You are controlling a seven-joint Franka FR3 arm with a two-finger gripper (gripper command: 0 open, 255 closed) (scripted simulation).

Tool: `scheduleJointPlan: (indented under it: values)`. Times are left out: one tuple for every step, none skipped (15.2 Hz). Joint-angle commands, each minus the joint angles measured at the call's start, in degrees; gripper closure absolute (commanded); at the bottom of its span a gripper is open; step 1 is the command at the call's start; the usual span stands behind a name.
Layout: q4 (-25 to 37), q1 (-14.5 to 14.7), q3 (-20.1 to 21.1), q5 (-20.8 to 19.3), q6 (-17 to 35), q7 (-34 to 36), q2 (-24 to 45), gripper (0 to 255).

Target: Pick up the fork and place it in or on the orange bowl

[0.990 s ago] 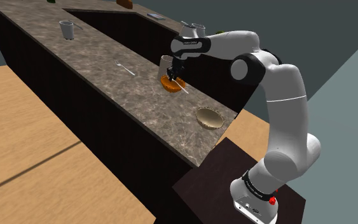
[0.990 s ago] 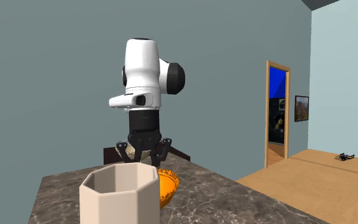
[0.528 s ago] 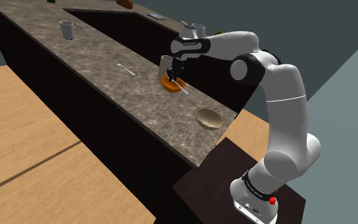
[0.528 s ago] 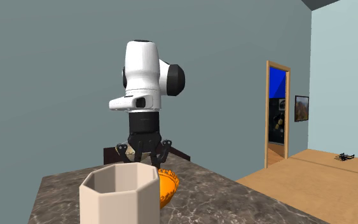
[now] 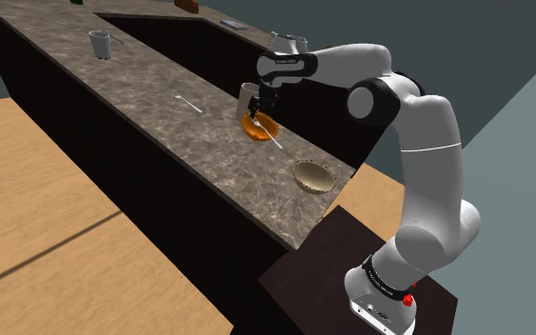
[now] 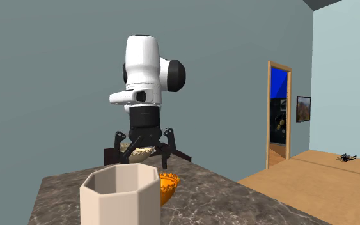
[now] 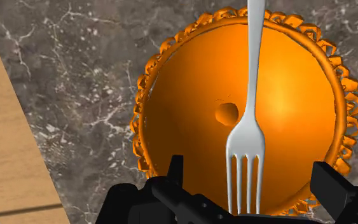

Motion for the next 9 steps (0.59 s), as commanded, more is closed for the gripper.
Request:
scheduleJointPlan:
  values:
    - [1.7,0.0,-0.1,-0.1,-2.8,0.1,-1.1,0]
    - [2.2,0.0,-0.1,-0.1,-4.0,0.1,-1.7,0]
    - [2.2,0.0,-0.1,-0.1,-4.0,0.1,-1.7,0]
    - [2.2,0.0,-0.1,-0.1,-4.0,0.1,-1.7,0]
    - [2.2,0.0,-0.1,-0.1,-4.0,0.1,-1.7,0]
    - [2.2,0.0,-0.1,-0.1,-4.0,0.1,-1.7,0]
    - [2.2,0.0,-0.1,-0.1,-4.0,0.1,-1.7,0]
    - [2.2,0.0,-0.1,-0.1,-4.0,0.1,-1.7,0]
    - [2.2,0.0,-0.1,-0.1,-4.0,0.1,-1.7,0]
